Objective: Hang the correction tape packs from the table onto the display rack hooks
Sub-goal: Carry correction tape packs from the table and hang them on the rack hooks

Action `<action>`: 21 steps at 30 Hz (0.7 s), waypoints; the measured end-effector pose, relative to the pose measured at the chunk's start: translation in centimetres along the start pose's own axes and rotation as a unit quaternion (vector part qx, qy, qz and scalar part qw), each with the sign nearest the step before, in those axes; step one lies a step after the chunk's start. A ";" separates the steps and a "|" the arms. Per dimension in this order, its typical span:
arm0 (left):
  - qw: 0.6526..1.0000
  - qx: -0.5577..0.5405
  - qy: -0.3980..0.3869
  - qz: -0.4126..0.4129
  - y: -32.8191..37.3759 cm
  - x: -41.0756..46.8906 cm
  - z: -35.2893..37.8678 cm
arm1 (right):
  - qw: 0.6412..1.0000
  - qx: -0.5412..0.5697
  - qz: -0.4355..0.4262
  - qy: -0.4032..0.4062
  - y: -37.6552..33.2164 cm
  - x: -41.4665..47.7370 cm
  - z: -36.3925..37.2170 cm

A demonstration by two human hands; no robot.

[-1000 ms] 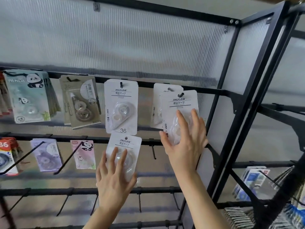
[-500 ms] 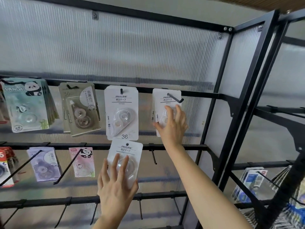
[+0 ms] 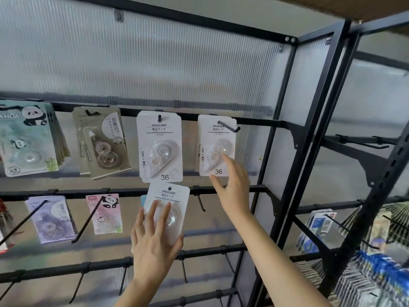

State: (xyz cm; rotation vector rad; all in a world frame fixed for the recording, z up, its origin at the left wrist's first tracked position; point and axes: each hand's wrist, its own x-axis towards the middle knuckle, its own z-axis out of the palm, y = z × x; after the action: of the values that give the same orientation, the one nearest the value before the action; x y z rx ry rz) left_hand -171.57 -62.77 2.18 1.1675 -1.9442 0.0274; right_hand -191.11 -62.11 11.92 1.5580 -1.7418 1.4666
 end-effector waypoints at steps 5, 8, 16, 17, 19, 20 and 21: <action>0.997 -0.069 0.002 0.040 -0.1 -2.2 -1.1 | 0.952 0.185 0.180 -0.166 -1.9 -4.6 -2.9; 0.992 -0.102 0.010 0.069 0.6 -2.9 -1.8 | 0.894 0.282 0.241 -0.250 -3.3 -6.8 -3.8; 0.988 -0.130 0.014 0.078 2.5 -2.7 -2.6 | 0.844 0.360 0.272 -0.291 -5.3 -8.0 -3.6; 0.988 -0.132 0.014 0.076 2.6 -2.7 -2.5 | 0.844 0.359 0.274 -0.291 -5.3 -7.9 -3.6; 0.989 -0.127 0.012 0.079 2.8 -2.7 -2.4 | 0.845 0.352 0.272 -0.297 -5.4 -7.8 -3.6; 0.989 -0.122 0.011 0.082 2.9 -2.6 -2.4 | 0.848 0.348 0.267 -0.299 -5.3 -7.8 -3.5; 0.989 -0.119 0.009 0.088 3.0 -2.5 -2.3 | 0.851 0.347 0.262 -0.295 -5.3 -7.8 -3.5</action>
State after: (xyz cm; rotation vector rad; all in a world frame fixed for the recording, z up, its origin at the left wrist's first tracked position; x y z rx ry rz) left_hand -171.78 -58.32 3.11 0.8355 -1.9668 -0.0987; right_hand -185.19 -54.45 9.22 2.1811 -2.2544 2.2449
